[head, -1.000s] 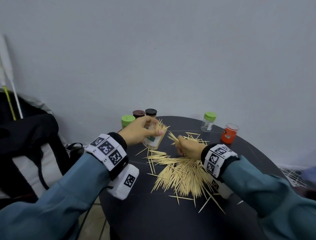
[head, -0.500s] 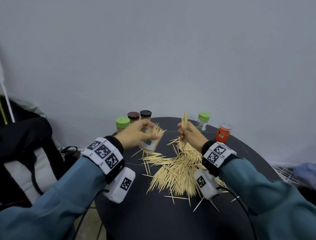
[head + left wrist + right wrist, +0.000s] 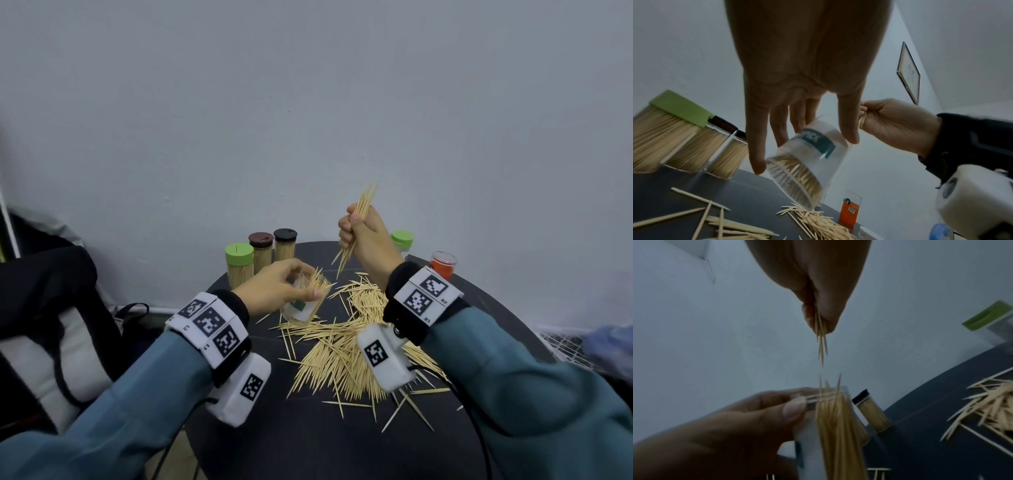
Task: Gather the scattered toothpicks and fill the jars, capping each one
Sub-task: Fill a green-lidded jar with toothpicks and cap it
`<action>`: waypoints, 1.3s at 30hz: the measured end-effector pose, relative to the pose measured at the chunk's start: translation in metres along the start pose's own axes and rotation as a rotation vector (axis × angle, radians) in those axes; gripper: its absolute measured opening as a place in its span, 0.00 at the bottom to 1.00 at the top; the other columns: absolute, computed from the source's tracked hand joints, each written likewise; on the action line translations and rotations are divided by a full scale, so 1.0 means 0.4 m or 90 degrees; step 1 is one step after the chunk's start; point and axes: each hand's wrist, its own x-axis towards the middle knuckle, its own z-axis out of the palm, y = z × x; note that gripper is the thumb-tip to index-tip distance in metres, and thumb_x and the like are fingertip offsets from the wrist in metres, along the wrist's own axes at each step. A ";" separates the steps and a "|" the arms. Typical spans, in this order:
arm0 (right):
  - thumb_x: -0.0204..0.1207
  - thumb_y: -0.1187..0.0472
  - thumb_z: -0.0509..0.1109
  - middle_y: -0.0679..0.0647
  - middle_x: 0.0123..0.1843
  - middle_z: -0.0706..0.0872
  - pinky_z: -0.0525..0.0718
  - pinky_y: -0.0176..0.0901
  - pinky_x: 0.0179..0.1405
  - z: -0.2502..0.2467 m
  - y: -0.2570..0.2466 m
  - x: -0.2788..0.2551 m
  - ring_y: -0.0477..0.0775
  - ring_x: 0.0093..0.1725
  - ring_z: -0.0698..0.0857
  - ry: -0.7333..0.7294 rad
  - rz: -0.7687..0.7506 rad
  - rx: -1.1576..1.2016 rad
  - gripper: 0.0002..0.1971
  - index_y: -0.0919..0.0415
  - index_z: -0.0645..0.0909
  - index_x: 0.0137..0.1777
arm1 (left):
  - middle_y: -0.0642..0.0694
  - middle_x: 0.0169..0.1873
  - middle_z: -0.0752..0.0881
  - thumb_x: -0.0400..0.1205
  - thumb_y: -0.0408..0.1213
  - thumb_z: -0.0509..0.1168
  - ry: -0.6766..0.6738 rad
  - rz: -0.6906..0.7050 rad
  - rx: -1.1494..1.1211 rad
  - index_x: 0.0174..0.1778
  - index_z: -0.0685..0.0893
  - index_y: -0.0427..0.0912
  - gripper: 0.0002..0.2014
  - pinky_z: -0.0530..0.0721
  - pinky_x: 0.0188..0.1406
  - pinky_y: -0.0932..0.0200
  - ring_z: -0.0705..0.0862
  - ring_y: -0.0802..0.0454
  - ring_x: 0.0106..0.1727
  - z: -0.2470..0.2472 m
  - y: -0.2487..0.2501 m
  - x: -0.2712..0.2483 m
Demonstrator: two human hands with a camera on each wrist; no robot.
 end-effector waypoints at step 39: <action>0.86 0.61 0.52 0.47 0.66 0.82 0.67 0.22 0.58 -0.044 0.036 -0.053 0.40 0.67 0.75 -0.070 0.006 -0.253 0.14 0.55 0.76 0.65 | 0.51 0.52 0.79 0.77 0.40 0.70 -0.043 0.007 -0.113 0.72 0.71 0.42 0.27 0.85 0.45 0.60 0.81 0.59 0.49 0.033 0.035 0.011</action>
